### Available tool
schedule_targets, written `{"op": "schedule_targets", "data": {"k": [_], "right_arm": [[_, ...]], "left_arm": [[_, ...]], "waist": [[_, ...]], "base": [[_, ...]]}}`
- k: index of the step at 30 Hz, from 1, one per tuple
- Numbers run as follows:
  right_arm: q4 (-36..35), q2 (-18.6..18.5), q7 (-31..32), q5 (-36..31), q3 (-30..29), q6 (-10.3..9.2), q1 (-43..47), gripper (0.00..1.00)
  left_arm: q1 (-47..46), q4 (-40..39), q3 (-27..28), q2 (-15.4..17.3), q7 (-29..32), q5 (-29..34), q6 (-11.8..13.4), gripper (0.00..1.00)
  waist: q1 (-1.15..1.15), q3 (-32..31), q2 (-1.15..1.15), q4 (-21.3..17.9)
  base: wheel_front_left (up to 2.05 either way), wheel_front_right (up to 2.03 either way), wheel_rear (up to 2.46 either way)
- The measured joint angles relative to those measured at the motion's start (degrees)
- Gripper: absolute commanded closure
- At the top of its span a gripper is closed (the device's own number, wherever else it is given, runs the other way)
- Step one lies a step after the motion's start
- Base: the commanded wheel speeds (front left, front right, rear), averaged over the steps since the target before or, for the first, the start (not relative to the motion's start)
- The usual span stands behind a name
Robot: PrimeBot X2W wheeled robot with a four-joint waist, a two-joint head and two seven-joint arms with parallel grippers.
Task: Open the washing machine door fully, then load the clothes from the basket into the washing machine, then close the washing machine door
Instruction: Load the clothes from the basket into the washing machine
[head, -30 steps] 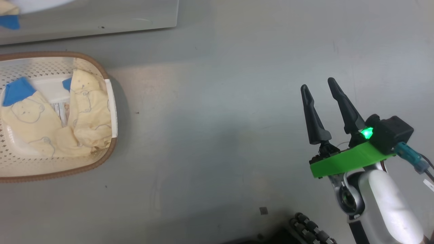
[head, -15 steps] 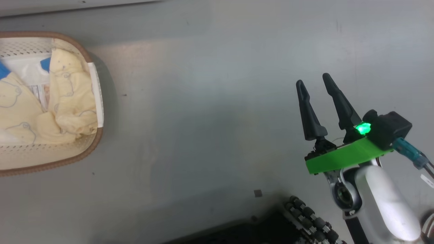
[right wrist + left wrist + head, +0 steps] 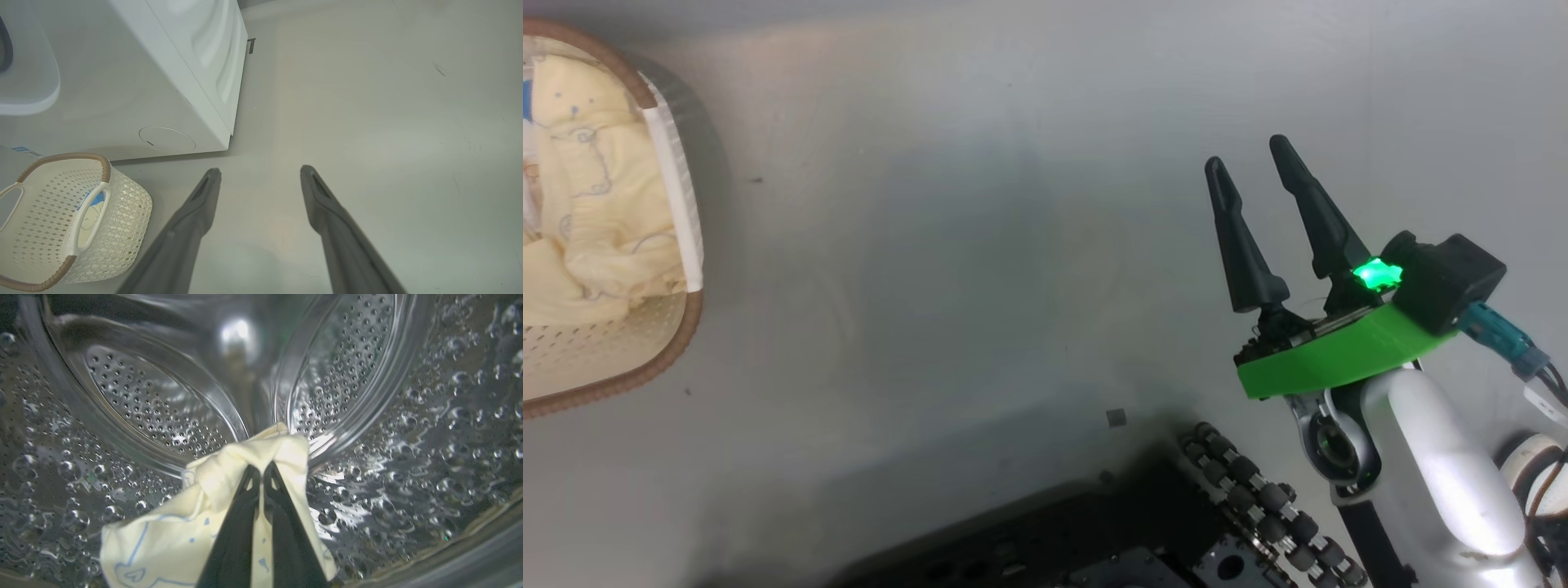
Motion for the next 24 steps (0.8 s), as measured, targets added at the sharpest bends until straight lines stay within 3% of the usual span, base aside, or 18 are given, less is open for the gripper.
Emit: {"op": "schedule_targets", "data": {"k": [6,19,20,21,24], "right_arm": [[-0.3,0.0,0.0,1.4,0.9,0.0,-0.2,0.0],[-1.0,0.0,0.0,2.3,1.7,0.0,-0.2,0.0],[-1.0,0.0,0.0,2.3,1.7,0.0,-0.2,0.0],[-1.0,0.0,0.0,2.3,1.7,0.0,-0.2,0.0],[-1.0,0.0,0.0,2.3,1.6,0.0,-0.5,0.0]], "left_arm": [[-6.9,4.2,-1.8,-0.2,-3.1,1.0,0.0,1.0],[-7.1,10.0,-8.7,-1.3,-1.2,-3.5,0.0,1.0],[-7.1,10.0,-8.7,-1.3,-1.2,-3.5,0.0,0.64],[-7.1,10.2,-9.0,-1.4,-1.8,-3.5,0.0,0.0],[-7.1,11.1,-10.2,-1.7,-2.0,-4.1,0.0,0.0]], "waist": [[-0.01,1.3,0.0,-1.8],[-0.01,2.8,0.0,-3.3],[-0.01,2.8,0.0,-3.3],[-0.01,2.7,0.0,-3.2],[-0.01,2.4,0.0,-3.0]], "base": [[0.0,0.0,0.0],[0.0,0.0,0.0],[0.0,0.0,0.0],[0.0,0.0,0.0],[0.0,0.0,0.0]]}}
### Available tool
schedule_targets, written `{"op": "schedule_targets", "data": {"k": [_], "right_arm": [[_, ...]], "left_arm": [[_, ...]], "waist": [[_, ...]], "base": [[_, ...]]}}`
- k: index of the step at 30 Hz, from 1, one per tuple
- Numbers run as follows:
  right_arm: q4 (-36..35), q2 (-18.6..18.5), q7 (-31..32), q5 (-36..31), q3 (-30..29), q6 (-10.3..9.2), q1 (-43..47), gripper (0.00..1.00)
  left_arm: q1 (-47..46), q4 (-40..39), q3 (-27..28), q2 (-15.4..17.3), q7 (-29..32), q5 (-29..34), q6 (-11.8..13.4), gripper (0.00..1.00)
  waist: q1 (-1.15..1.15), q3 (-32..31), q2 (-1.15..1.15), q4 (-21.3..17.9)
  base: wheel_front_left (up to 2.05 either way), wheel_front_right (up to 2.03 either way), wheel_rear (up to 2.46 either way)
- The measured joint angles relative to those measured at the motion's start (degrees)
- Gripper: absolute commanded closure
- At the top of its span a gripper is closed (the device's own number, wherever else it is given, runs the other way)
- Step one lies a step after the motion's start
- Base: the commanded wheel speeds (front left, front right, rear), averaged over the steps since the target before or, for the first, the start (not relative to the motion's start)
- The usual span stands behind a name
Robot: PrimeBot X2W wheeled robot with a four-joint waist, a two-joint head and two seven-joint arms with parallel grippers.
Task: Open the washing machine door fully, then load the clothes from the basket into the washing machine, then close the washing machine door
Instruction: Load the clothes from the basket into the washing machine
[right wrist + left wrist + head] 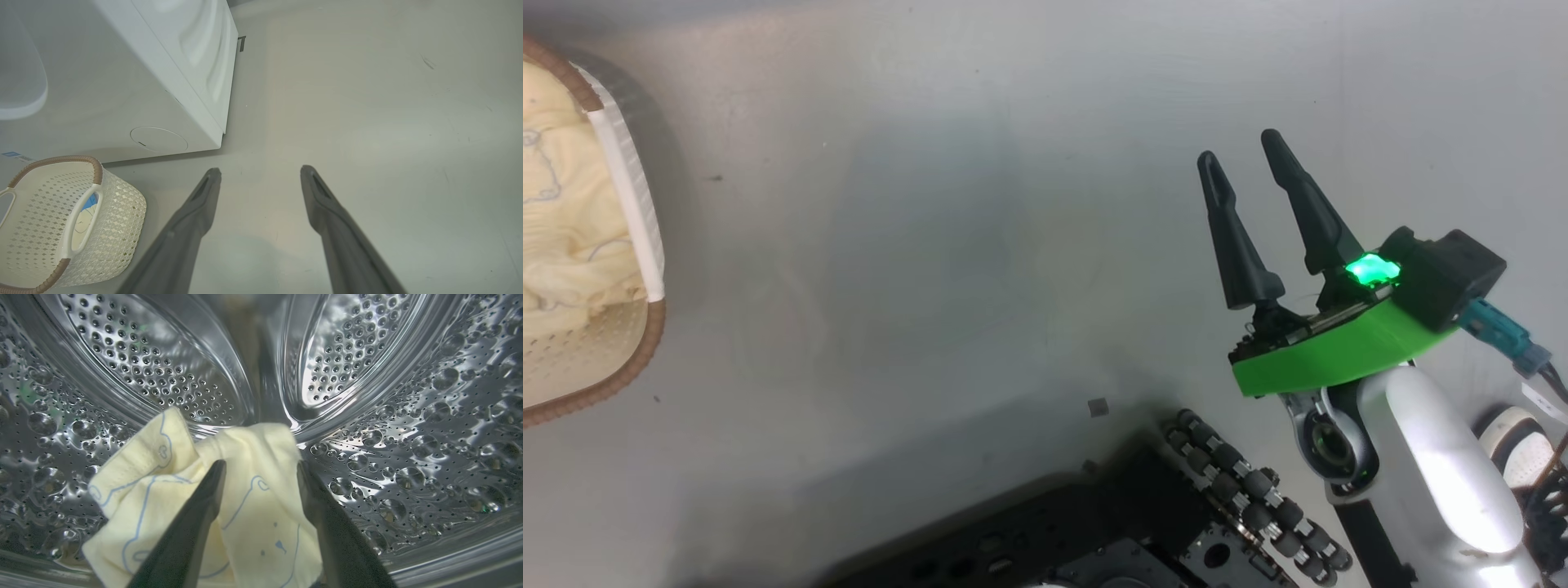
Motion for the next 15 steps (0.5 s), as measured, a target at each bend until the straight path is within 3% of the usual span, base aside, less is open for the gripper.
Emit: {"op": "schedule_targets", "data": {"k": [10,15], "right_arm": [[0.9,0.0,0.0,-2.4,-3.0,0.0,-0.2,0.0],[1.5,0.0,0.0,-4.7,-5.6,0.0,-0.3,0.0]], "left_arm": [[5.1,-0.6,-3.6,-1.1,-4.0,-5.0,0.0,0.0],[9.8,-1.8,-5.4,-3.2,-6.2,-7.8,0.0,0.0]], "waist": [[0.0,-3.6,0.0,2.4],[0.0,-6.4,0.0,4.3]], "base": [[0.0,0.0,0.0],[0.0,0.0,0.0]]}}
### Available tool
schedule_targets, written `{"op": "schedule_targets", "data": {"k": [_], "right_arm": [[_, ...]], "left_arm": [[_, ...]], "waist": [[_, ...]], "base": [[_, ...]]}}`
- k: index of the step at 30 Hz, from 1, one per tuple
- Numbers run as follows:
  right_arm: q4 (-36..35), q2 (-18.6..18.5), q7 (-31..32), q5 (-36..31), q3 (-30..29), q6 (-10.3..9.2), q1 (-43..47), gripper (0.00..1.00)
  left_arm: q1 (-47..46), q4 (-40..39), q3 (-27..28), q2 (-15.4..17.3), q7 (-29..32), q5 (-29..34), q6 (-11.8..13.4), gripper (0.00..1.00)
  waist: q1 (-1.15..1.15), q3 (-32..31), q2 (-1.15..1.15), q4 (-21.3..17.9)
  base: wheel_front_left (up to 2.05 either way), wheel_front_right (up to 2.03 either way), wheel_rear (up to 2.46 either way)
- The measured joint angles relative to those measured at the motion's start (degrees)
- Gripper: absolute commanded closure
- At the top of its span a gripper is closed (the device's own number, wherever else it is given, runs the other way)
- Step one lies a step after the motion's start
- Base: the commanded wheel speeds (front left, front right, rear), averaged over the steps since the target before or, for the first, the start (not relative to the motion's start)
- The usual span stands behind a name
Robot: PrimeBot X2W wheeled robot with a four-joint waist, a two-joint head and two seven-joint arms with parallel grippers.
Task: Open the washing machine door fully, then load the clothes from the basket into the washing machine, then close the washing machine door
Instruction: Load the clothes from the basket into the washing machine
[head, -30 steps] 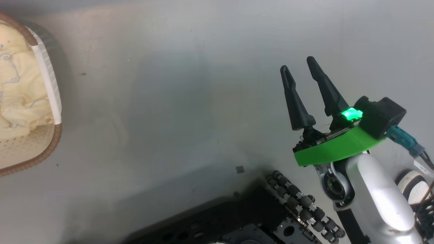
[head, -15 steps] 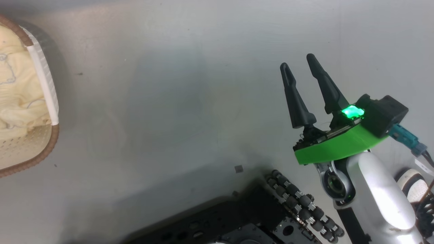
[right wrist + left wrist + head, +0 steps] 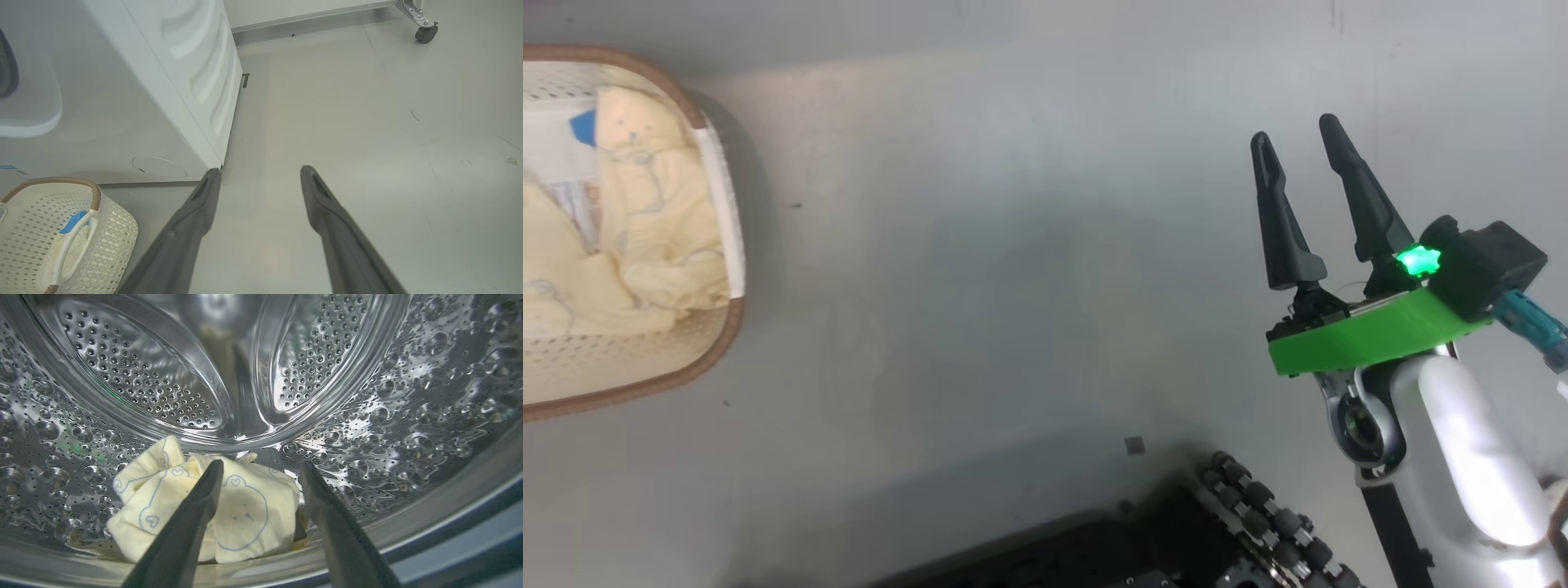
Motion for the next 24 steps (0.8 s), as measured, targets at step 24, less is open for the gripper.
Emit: {"op": "schedule_targets", "data": {"k": [24], "right_arm": [[7.2,0.0,0.0,-6.4,-6.0,0.0,4.9,0.0]], "left_arm": [[39.1,-10.5,10.3,-7.5,-2.2,-3.8,0.0,0.0]], "waist": [[-0.01,-25.2,0.0,10.0]], "base": [[0.0,0.0,0.0]]}}
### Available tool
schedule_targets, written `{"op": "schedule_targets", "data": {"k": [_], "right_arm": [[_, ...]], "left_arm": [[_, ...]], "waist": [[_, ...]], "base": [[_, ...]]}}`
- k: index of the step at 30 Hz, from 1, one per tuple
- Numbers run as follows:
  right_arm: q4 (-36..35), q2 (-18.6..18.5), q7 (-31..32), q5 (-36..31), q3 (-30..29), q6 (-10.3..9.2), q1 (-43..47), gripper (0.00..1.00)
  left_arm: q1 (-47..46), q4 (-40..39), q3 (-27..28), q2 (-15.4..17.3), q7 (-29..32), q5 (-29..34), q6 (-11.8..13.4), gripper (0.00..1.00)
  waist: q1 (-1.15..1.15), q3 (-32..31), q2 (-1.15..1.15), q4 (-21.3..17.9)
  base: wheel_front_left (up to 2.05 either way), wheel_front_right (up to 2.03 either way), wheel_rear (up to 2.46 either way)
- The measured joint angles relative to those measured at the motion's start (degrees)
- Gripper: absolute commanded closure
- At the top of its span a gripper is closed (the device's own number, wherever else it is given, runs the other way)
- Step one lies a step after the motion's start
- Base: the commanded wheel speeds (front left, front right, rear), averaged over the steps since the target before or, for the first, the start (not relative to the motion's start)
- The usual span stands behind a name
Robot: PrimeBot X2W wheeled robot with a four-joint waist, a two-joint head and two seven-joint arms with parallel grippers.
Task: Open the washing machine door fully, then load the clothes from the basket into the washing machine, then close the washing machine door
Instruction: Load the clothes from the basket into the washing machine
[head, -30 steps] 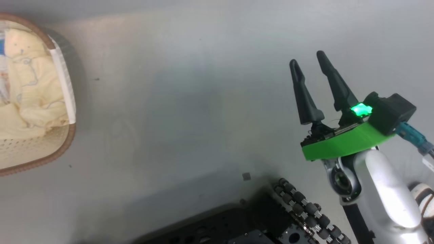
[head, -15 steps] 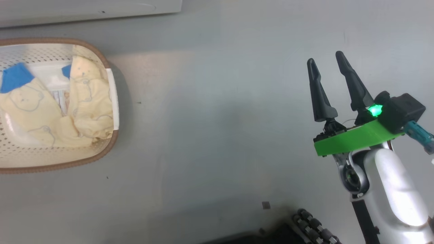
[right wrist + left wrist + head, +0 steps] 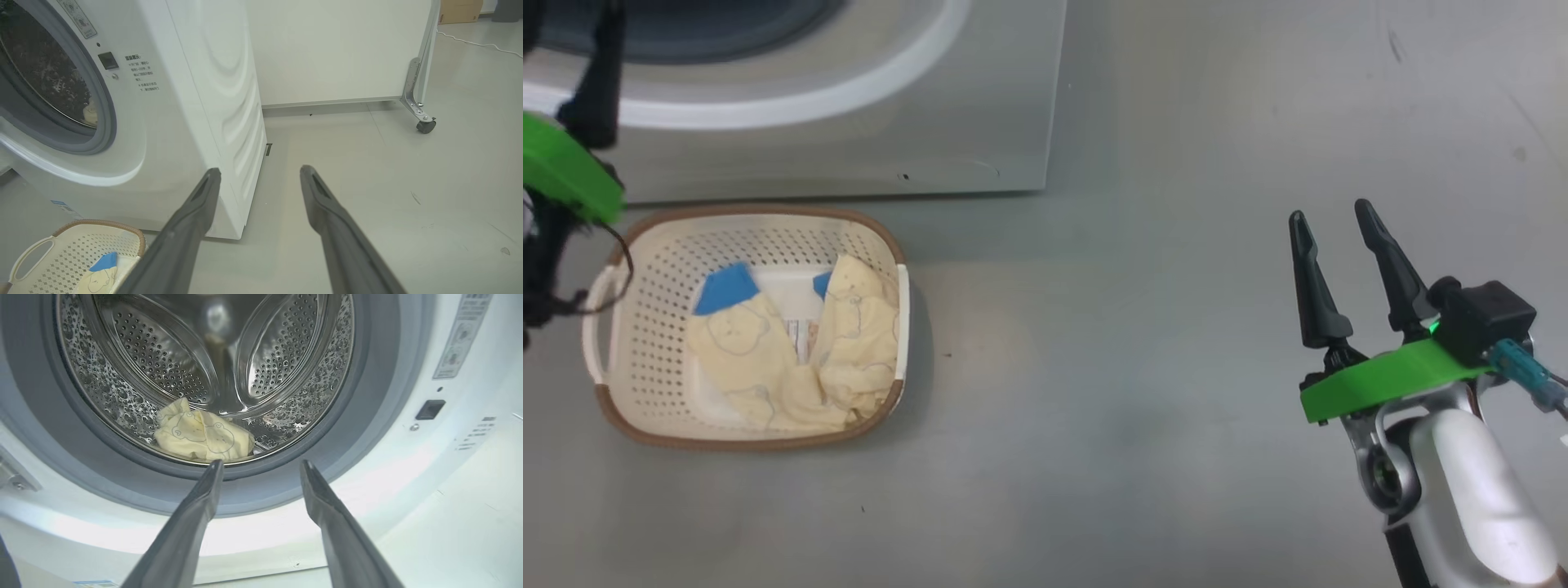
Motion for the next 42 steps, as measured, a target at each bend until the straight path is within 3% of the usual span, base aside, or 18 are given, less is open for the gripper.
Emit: {"op": "schedule_targets", "data": {"k": [8,15,22,30,42], "right_arm": [[2.0,0.0,0.0,0.0,-0.4,0.0,5.1,0.0],[2.6,0.0,0.0,1.1,0.9,0.0,9.8,0.0],[2.7,0.0,0.0,2.8,2.0,0.0,13.0,0.0],[2.3,0.1,0.0,3.2,2.8,0.0,14.5,0.0],[1.6,0.1,0.0,3.6,2.7,0.0,15.5,0.0]], "left_arm": [[17.4,-6.5,9.1,-2.9,0.0,6.8,1.1,0.0],[32.0,-13.9,15.0,-3.8,0.0,13.5,5.7,0.0],[43.7,-22.6,22.4,-4.1,0.0,16.9,8.6,0.0],[57.5,-32.7,31.1,-6.2,0.0,20.3,11.1,0.0],[66.6,-36.2,36.4,-11.2,0.0,26.2,11.5,0.0]], "waist": [[0.0,-10.8,0.0,3.5],[0.0,-19.2,0.0,6.5],[0.0,-25.2,0.0,8.7],[0.0,-27.3,0.0,8.3],[0.0,-27.9,0.0,7.7]], "base": [[0.0,0.0,0.0],[0.0,0.0,0.0],[0.0,0.0,0.0],[0.0,0.0,0.0],[0.0,0.0,0.0]]}}
